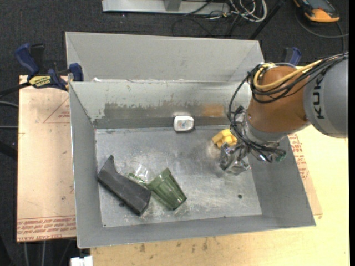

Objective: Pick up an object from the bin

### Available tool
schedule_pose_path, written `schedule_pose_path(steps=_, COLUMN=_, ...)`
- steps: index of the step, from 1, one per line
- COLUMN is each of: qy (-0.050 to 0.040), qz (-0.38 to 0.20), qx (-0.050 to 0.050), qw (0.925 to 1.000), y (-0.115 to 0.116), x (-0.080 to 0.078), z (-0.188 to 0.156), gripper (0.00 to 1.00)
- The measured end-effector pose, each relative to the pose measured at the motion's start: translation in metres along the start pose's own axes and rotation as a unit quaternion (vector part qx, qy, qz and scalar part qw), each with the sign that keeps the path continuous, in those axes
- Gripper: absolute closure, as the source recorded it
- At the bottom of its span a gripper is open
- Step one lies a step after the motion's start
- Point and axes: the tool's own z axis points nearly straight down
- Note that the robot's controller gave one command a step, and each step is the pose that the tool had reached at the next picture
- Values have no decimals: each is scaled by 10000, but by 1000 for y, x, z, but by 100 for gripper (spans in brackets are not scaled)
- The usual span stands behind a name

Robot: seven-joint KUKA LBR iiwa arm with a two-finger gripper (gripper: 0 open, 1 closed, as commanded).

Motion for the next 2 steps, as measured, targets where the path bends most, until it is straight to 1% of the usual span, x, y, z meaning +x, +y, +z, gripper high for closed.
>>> schedule_pose_path(steps=1, qy=-27, qz=-196, qx=20, qw=9998, y=-4, x=-11, z=-24, gripper=0)
schedule_pose_path(steps=2, qy=-25, qz=-196, qx=18, qw=9998, y=-4, x=-11, z=-23, gripper=0)
